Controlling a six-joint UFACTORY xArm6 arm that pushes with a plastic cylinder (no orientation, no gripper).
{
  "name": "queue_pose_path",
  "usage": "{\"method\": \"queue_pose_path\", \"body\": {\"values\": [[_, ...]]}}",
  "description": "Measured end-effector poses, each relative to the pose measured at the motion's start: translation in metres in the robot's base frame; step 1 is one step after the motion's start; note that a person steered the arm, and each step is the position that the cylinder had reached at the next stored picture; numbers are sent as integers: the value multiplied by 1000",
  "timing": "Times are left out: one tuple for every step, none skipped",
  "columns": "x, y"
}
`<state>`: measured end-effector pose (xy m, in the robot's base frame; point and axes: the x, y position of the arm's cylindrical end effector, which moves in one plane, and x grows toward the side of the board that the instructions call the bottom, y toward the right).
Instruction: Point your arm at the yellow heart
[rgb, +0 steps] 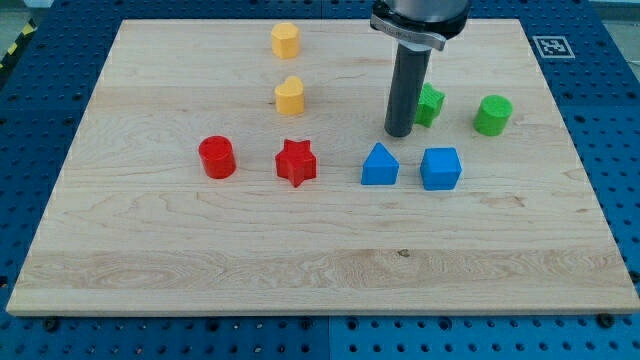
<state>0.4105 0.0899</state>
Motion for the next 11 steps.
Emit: {"method": "queue_pose_path", "body": {"values": [[0,0],[0,-1],[0,-14],[0,-53],[0,-112],[-4,-178],[-43,-203],[-62,-202],[-60,-201],[-58,-192],[-56,-160]]}}
